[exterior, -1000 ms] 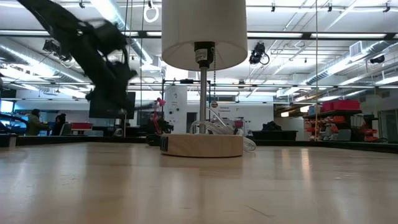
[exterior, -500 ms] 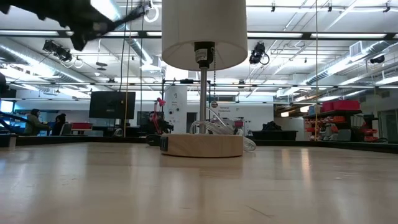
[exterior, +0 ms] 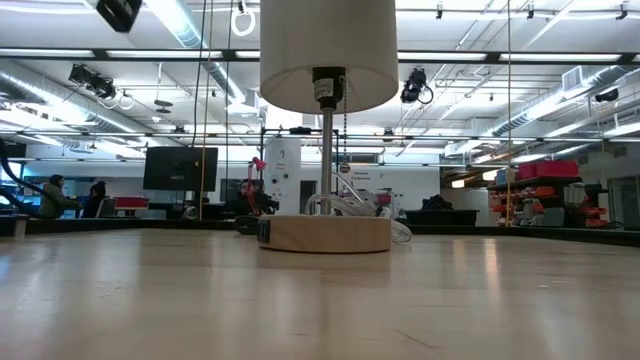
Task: Pick & Place USB Port
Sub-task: Put the black and violet charger cable into the blue bin
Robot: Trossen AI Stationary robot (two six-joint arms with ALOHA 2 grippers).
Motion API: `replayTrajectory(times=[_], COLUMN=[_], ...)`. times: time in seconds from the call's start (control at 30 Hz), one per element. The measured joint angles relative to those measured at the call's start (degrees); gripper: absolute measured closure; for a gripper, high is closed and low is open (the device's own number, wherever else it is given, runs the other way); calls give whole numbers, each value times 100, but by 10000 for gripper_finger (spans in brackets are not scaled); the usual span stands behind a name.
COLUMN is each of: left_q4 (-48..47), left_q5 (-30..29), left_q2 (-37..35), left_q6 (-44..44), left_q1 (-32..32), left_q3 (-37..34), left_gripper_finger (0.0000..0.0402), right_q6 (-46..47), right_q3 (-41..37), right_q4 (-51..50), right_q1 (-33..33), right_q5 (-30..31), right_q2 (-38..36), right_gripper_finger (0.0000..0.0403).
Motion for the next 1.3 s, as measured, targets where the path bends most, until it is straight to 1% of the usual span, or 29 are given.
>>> replayTrajectory(times=[0.13,0.2,0.23,0.4,0.47,0.53,0.67,0.73,0.9,1.0,1.13,1.3], left_q4=[792,1313,1608,3300,3838,4184,4371,4376,4204,3939,3941,3881], left_q5=[-1000,-1429,-1502,-1490,-1334,-1119,-1037,-843,-752,-764,-719,-721], left_q2=[976,1468,1686,2642,2924,3195,3644,3905,4493,4636,4695,4695], left_q6=[274,402,498,1170,1313,1401,1447,1542,1876,1904,1818,1805], left_q1=[-840,-1062,-1128,-1217,-1185,-1133,-1020,-935,-766,-678,-621,-579], left_q3=[0,0,0,0,0,50,397,647,1219,1416,1485,1488], left_gripper_finger=[385,386,386,386,387,387,387,387,387,387,387,387], right_q6=[30,30,27,-192,-389,-664,-918,-1071,-1384,-1568,-1669,-1745], right_q3=[0,0,0,0,0,0,0,0,-2,-2,-2,-2], right_q4=[6,28,53,521,711,935,1412,1609,2173,2301,2328,2341], right_q1=[3,3,2,11,13,13,13,13,-2,-2,0,-2], right_q5=[-71,-71,-71,-77,-73,-74,-169,-230,-662,-829,-840,-692], right_q2=[0,0,0,0,0,0,58,148,364,387,387,387], right_gripper_finger=[271,271,271,271,271,271,271,271,271,271,270,255])
